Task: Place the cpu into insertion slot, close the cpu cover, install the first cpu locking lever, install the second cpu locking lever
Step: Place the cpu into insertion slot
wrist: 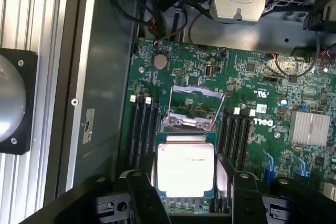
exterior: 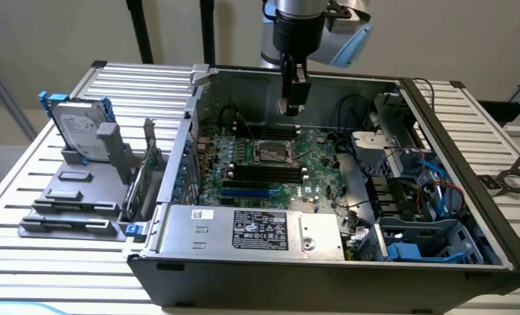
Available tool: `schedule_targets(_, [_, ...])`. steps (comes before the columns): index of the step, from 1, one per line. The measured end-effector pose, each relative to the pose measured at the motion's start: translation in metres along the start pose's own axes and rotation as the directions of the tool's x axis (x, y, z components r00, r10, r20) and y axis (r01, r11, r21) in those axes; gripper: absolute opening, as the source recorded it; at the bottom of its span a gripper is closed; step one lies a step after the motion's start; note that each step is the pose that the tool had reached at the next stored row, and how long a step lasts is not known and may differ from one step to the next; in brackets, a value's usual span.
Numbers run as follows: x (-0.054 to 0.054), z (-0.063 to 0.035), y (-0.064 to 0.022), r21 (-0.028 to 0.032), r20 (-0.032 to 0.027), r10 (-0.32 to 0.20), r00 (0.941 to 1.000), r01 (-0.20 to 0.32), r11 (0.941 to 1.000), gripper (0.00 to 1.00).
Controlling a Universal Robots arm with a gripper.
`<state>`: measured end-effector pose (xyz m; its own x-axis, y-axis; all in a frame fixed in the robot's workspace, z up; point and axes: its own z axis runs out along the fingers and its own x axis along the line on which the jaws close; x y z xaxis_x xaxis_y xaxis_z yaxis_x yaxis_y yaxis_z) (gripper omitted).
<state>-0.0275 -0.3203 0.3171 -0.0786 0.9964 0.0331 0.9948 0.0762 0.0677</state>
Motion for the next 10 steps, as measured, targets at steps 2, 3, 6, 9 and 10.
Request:
schedule_targets(2, [-0.0001, 0.0020, -0.0002, 0.0016, 0.0017, 0.026, 0.9997, -0.026, 0.9997, 0.55])
schedule_targets(3, [-0.0002, 0.0029, -0.0002, 0.0029, 0.0023, 0.037, 0.9993, -0.037, 0.9993, 0.55])
schedule_targets(6, [-0.0016, 0.0052, -0.0005, 0.0084, 0.0036, 0.059, 0.9982, -0.059, 0.9982, 0.55])
schedule_targets(9, [-0.0053, 0.0070, -0.0011, 0.0176, 0.0043, 0.070, 0.9975, -0.070, 0.9974, 0.55])
schedule_targets(10, [-0.0069, 0.0075, -0.0014, 0.0211, 0.0043, 0.072, 0.9974, -0.072, 0.9972, 0.55])
